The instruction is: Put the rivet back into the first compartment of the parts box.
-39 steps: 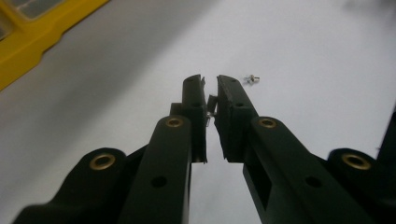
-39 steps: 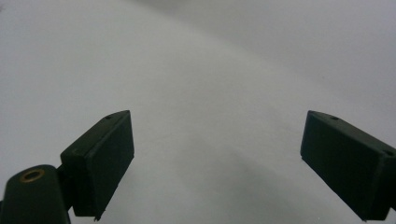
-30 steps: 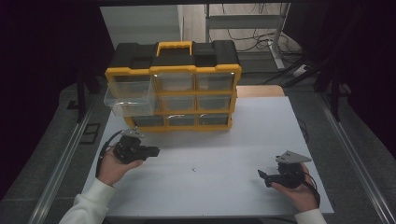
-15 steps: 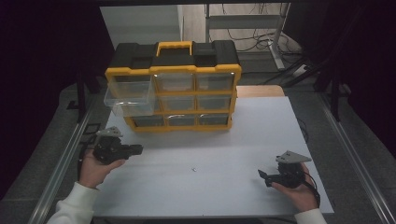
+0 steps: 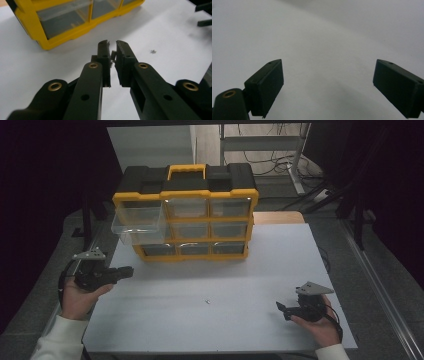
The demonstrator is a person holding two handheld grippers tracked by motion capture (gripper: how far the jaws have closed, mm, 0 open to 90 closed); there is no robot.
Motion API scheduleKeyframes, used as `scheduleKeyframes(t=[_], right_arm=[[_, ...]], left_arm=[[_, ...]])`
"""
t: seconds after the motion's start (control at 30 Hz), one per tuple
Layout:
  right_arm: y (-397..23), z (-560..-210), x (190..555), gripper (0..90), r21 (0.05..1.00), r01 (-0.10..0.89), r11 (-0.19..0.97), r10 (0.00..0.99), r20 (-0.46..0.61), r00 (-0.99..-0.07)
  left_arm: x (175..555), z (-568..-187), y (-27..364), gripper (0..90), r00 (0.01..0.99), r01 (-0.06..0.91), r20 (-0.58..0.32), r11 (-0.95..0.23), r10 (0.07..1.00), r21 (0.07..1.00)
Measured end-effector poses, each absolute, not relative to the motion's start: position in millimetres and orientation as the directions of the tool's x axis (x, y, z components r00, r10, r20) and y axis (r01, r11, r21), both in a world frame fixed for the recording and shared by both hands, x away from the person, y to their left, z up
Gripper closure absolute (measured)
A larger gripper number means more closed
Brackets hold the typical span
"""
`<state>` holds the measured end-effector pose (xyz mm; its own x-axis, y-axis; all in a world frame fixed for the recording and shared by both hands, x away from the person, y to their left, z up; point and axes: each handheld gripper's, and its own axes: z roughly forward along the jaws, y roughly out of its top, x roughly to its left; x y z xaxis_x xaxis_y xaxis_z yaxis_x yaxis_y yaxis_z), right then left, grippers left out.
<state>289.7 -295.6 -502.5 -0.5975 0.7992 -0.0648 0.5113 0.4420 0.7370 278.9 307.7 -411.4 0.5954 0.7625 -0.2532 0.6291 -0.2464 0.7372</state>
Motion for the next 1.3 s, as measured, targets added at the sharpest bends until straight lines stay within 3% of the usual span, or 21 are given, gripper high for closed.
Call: scheduleKeyframes(t=[1.3], right_arm=[[-292,-503,290,10.0,0.73,0.518,0.446,0.799,-0.063,-0.599]], left_arm=[[296,-301,351,83.2,0.543,0.572,-0.189,-0.195,0.818,0.797]])
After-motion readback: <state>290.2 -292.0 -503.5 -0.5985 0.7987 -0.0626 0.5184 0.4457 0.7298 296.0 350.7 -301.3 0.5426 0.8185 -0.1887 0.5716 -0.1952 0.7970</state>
